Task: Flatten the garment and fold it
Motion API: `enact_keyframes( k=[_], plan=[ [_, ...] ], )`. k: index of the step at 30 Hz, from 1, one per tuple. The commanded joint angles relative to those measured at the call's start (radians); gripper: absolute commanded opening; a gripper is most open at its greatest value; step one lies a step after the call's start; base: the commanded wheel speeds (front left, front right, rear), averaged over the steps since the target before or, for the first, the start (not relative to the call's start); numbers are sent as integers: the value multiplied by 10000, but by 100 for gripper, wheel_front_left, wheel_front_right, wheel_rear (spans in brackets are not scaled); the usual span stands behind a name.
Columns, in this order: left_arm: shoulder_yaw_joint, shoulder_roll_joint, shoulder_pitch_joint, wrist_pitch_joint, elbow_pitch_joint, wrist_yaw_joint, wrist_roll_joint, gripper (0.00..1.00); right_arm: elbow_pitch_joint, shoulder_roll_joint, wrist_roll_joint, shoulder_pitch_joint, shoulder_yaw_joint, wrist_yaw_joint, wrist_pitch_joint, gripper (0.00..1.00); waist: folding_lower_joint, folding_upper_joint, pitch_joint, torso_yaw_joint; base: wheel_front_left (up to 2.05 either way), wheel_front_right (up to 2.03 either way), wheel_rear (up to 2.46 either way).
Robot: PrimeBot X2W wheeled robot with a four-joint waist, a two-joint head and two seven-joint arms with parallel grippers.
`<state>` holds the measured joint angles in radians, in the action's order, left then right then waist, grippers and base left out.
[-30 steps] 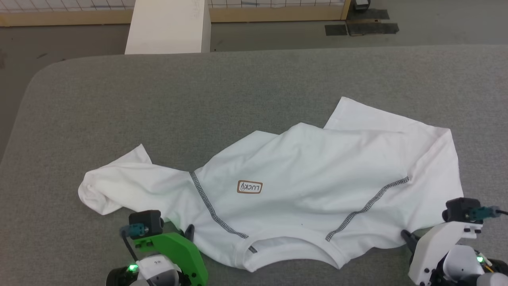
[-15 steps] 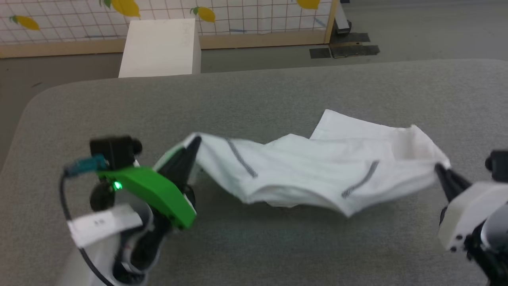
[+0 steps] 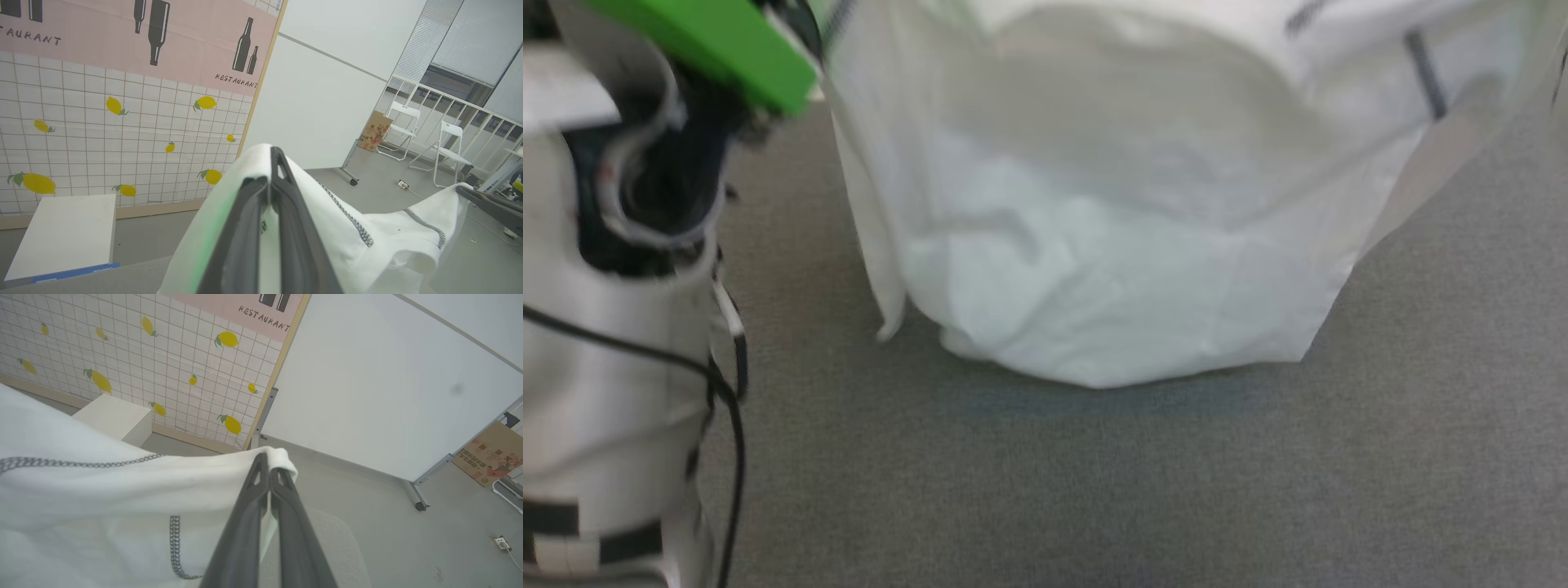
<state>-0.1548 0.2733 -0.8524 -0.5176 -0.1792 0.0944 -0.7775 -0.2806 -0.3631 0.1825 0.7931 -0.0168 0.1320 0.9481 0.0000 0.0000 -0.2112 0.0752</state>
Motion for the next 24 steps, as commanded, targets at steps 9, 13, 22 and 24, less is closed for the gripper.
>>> enact_keyframes(
  k=[9,13,22,24],
  plan=[
    [547,5,-4214,1554,2804,380,1222,0,3303,-54,-1219,4584,-1164,-13,-1809,0,0,0,-2825,361,0,0,0],
    [1180,-250,-5621,2606,3768,544,1092,0,4415,375,-1738,6103,-626,-13,-3206,0,0,0,-3351,429,0,0,0],
    [1398,-365,-6608,3821,5156,-70,939,0,6152,918,-2485,7825,-131,-13,-5560,0,0,0,-3861,268,0,0,0],
    [1225,-325,-6254,3718,5386,-267,955,0,6489,961,-2289,7609,-265,-13,-5667,0,0,0,-3882,227,0,0,0]
  ],
)
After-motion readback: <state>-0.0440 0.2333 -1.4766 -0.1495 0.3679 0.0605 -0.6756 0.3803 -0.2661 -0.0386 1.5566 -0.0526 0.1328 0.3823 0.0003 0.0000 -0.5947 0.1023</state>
